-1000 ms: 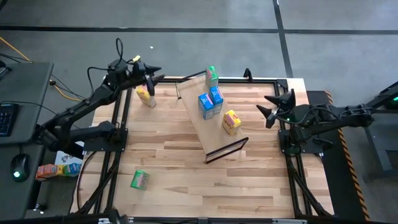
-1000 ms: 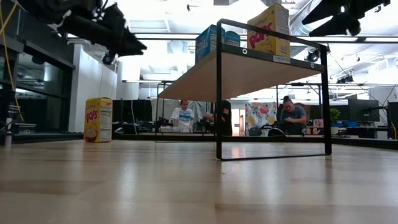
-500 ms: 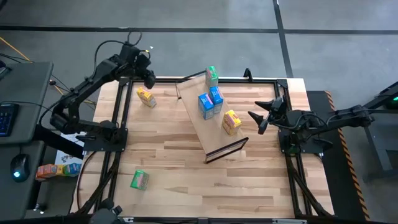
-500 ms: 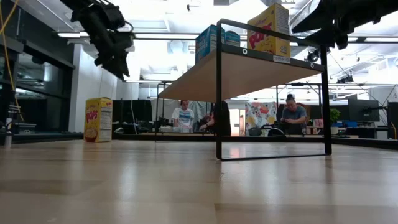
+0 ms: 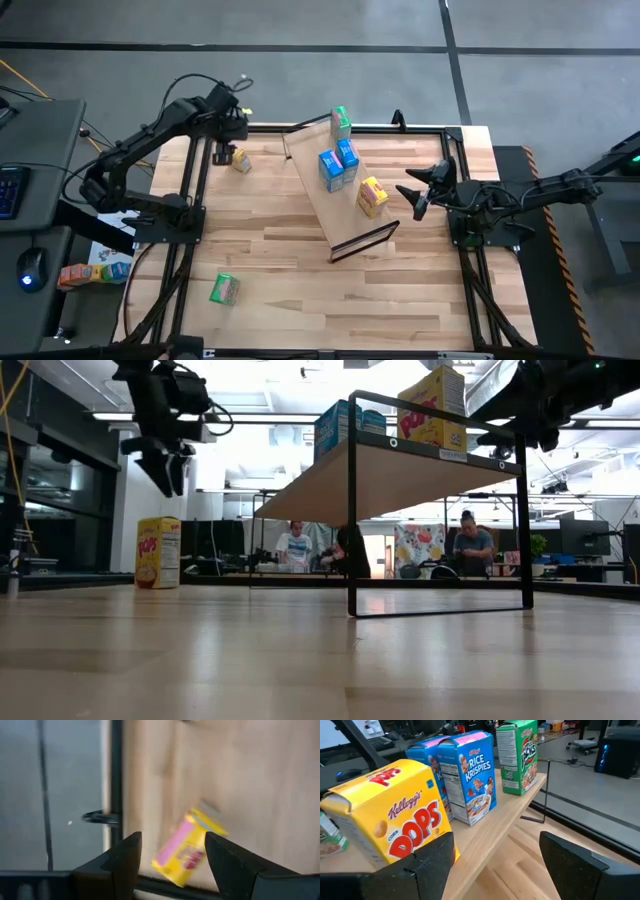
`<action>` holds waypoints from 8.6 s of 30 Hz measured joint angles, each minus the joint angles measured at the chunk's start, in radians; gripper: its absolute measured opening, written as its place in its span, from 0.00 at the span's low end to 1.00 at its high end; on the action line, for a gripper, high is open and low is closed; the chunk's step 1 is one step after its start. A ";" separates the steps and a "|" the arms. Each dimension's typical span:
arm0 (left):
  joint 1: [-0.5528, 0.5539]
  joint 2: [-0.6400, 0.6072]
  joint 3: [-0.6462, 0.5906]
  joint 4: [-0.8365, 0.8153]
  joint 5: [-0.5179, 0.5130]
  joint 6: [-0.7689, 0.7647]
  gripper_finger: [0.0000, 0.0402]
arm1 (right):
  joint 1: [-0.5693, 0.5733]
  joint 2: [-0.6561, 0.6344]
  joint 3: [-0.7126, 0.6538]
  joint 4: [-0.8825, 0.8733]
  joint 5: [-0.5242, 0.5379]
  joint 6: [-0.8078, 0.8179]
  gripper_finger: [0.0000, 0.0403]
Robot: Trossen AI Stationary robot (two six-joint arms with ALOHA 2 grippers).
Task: Stack cereal on shelf
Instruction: Put the yellow cereal box on the shelf aligned with the other yellow cereal box
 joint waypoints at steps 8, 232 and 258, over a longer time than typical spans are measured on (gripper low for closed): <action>-0.047 0.016 0.000 -0.043 -0.106 0.086 0.52 | 0.000 0.000 0.000 0.000 0.014 0.011 0.71; -0.562 0.325 0.265 -0.438 0.251 -0.480 0.36 | 0.000 0.066 0.002 0.045 -0.133 0.018 0.71; -0.754 0.043 0.264 -0.310 0.437 -0.645 0.29 | 0.000 0.109 0.107 0.184 -0.463 -0.087 0.71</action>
